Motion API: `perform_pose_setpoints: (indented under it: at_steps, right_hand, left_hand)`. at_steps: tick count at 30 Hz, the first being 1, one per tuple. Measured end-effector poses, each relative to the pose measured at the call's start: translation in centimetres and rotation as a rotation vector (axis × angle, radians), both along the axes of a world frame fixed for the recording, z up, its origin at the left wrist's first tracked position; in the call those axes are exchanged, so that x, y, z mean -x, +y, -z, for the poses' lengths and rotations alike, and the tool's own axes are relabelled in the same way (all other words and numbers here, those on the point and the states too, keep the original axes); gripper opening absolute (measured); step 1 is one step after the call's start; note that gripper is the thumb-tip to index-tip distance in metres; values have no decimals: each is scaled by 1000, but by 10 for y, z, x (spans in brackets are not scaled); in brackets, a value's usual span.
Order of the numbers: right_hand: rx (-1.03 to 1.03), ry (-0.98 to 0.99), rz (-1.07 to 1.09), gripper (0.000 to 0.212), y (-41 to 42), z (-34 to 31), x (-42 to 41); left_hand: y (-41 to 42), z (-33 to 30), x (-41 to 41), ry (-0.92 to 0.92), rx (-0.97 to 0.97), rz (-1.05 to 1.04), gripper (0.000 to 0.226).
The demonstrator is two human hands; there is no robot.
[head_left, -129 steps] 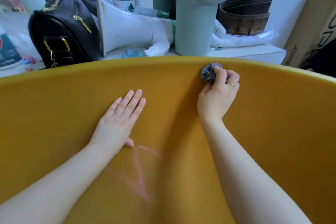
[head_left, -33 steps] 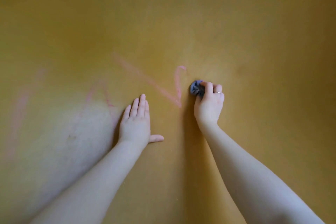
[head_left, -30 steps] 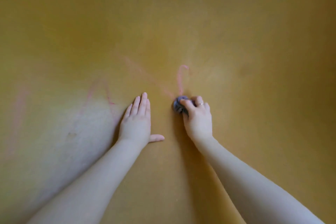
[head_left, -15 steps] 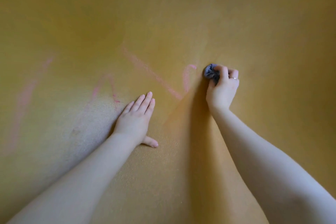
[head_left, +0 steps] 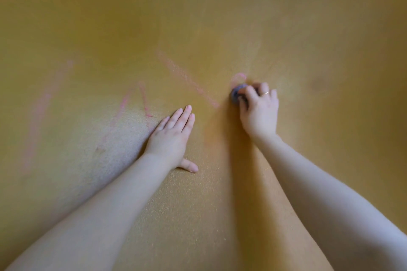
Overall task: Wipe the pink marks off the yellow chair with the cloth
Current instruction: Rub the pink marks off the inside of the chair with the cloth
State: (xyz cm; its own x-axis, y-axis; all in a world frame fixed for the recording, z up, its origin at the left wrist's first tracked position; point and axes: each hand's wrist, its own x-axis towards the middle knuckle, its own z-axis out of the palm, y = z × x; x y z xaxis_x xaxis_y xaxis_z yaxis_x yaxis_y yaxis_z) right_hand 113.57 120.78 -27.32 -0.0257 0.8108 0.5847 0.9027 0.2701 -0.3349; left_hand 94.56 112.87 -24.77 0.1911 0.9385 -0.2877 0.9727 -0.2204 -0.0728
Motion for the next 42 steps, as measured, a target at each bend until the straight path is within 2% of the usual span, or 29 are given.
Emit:
perform_pose_setpoints:
  at_steps: [2,4,8,11,15,16,20,22,23,27,31,33,35,37,39,41,42]
  right_hand:
    - [36,148,130,12,7,-2,0]
    - [39,180,87,11,-6,7,17]
    - [7,-130,-336,20,-65,36,49]
    - [52,-212,-437,26,-54,31,34]
    - [-15,-273,-217,22,5,-10,-4]
    - [-32,-248,-124,25,21,-23,-16]
    - [-60,83,223,34,58,-54,-37]
    - [-81,211,234,33,54,-44,-19]
    - [-91,198,178,33,48,-32,-6]
    - [-65,-130,-280,29,-4,20,42]
    - [-11,-217,-502,25,-22,19,44]
    - [-89,-280,-467,25,5,0,25]
    - [-189,-244,-309,21,39,-27,5]
    - [-251,-131,-123,18,64,-48,-6]
    - [-252,62,10,18,70,-51,0]
    - [-211,140,9,19,57,-33,21]
    - [-159,81,-77,18,43,-18,35]
  left_hand:
    - [0,2,1,-9,-2,1,129]
    - [0,3,2,-11,-16,1,129]
    - [0,2,-1,-8,-18,-1,129]
    - [-2,-4,-6,40,12,-2,125]
    - [15,-24,-9,63,-65,45,87]
    - [20,-31,-10,89,-87,64,85]
    - [45,-48,-8,269,-230,117,114]
    - [53,-50,-4,345,-278,82,124]
    - [56,-50,-3,367,-289,54,127]
    - [61,-46,1,354,-272,-30,132]
    - [62,-44,3,302,-273,-26,132]
    - [62,-43,6,277,-262,-19,131]
    - [63,-41,10,257,-273,-12,131]
    - [65,-39,14,249,-293,4,131]
    - [66,-37,17,249,-302,21,131]
    - [68,-36,19,238,-314,31,130]
    - [68,-36,19,230,-313,32,130]
